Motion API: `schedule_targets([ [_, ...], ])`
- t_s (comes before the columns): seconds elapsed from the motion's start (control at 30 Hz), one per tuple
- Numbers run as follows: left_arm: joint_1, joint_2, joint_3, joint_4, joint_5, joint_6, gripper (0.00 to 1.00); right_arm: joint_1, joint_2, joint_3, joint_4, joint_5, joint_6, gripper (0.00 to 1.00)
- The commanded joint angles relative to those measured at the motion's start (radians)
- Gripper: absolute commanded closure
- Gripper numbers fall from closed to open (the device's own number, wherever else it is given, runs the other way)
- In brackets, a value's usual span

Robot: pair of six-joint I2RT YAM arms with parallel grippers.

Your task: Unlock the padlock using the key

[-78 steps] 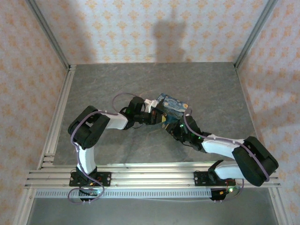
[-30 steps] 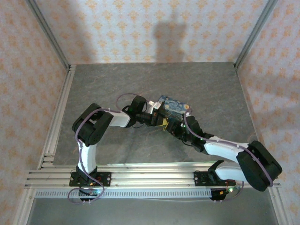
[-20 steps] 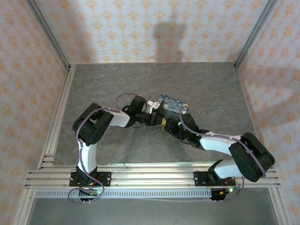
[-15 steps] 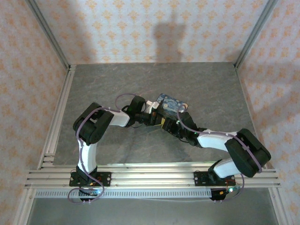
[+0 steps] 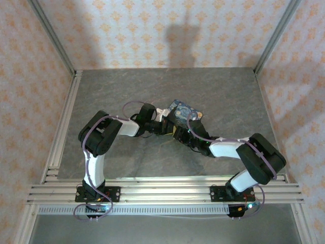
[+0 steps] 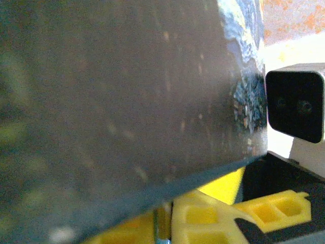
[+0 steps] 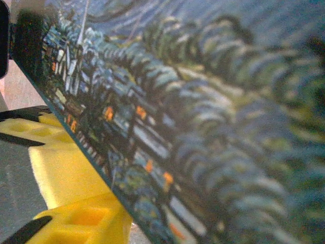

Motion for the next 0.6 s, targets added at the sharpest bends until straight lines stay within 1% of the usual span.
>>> schedule_targets([
  [0.0,-0.029,-0.001,0.011,-0.022,0.020,0.023,0.76,0.020,-0.060,-0.015,-0.087,0.109,0.058,0.64],
  [0.07,-0.020,-0.008,0.004,-0.045,-0.013,0.034,0.72,0.020,-0.113,-0.031,-0.181,0.192,0.087,0.64],
  [0.17,-0.010,-0.022,-0.010,-0.070,-0.053,0.055,0.65,0.018,-0.196,-0.064,-0.252,0.265,0.118,0.64],
  [0.27,-0.007,-0.044,-0.035,-0.077,-0.090,0.079,0.63,0.014,-0.280,-0.103,-0.290,0.313,0.153,0.63],
  [0.4,-0.007,-0.069,-0.095,-0.006,-0.136,0.082,0.63,0.011,-0.386,-0.133,-0.334,0.346,0.172,0.63],
  [0.57,-0.014,-0.125,-0.197,0.147,-0.204,0.082,0.61,0.011,-0.432,-0.112,-0.410,0.346,0.160,0.63],
])
